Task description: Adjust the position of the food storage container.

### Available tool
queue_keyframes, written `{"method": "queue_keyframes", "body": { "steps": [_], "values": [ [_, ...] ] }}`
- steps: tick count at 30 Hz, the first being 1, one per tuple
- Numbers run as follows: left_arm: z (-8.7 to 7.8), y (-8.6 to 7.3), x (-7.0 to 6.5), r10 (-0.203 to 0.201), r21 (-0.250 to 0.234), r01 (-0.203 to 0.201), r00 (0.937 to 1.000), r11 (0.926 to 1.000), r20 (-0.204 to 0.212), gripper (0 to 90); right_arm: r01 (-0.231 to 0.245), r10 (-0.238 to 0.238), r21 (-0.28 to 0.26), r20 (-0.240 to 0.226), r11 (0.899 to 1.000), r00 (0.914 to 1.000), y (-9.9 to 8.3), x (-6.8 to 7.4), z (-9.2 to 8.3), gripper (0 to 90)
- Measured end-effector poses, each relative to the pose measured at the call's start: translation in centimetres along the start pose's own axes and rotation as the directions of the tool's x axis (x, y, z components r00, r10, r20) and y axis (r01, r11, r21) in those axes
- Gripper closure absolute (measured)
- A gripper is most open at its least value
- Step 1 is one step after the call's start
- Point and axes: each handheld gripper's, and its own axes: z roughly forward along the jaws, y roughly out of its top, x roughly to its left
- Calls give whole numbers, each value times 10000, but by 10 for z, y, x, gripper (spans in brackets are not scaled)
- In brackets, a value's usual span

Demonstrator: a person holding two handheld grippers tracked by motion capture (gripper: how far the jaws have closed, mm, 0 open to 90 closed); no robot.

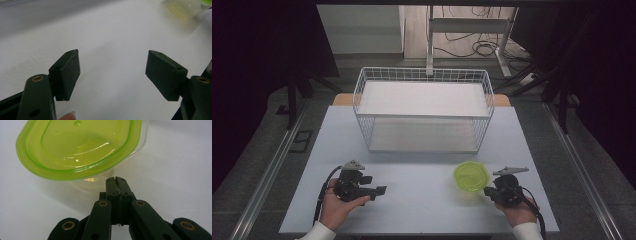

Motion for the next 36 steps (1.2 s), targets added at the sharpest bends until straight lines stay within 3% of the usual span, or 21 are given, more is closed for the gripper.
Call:
{"method": "queue_keyframes", "body": {
  "steps": [18,23,30,36],
  "values": [
    [-3,0,0,-10,-97,10,10000,10000,-1,273,485,-484,32,-326,9988,9983,20,23,17,889],
    [-4,0,1,-24,-127,24,10000,9999,-21,273,208,-210,-129,-203,9997,9996,18,14,8,888],
    [-3,0,1,-30,-115,29,10000,9999,-34,273,-254,265,-401,265,9989,9993,22,-9,0,885],
    [-4,0,-1,73,-233,-75,9999,9997,-88,277,-456,470,-751,161,9961,9988,36,-19,1,883]
  ]
}}
